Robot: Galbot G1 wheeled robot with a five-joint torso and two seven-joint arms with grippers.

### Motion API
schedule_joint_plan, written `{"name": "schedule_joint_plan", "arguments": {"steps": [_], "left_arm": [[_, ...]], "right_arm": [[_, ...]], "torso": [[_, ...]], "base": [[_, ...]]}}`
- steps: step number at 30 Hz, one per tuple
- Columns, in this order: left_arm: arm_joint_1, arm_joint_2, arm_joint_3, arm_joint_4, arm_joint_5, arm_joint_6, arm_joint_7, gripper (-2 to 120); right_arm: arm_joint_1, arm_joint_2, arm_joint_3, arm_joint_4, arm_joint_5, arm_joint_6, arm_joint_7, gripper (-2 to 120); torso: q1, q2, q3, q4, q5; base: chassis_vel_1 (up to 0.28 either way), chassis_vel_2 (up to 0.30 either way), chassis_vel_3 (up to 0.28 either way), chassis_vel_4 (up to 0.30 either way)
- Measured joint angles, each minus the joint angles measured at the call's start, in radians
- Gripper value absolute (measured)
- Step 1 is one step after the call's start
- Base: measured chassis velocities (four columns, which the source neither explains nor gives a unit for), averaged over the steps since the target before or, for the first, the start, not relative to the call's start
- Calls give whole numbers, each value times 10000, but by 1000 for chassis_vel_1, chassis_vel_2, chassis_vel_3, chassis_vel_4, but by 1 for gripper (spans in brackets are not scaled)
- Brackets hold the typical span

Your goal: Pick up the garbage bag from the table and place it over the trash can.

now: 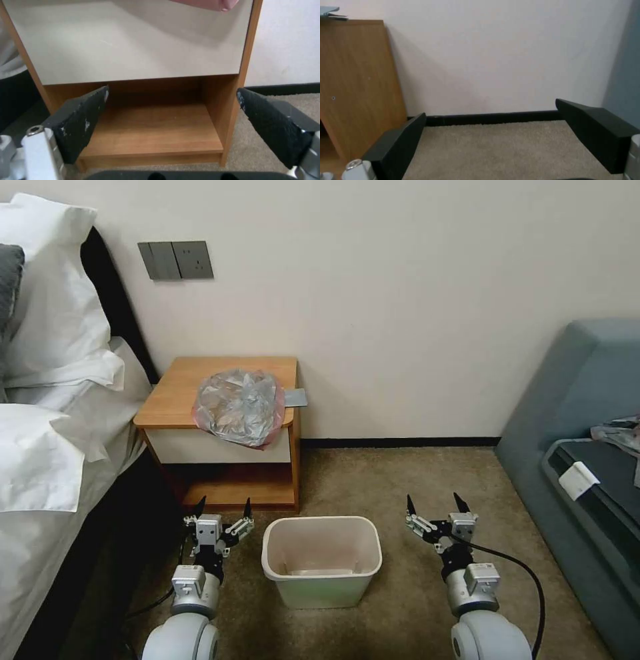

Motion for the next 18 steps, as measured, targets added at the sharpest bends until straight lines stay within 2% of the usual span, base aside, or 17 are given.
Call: {"name": "schedule_joint_plan", "arguments": {"steps": [18], "left_arm": [[0, 0, 0, 0, 0, 0, 0, 100]], "right_arm": [[0, 0, 0, 0, 0, 0, 0, 100]], "torso": [[0, 0, 0, 0, 0]], "base": [[0, 0, 0, 0]]}}
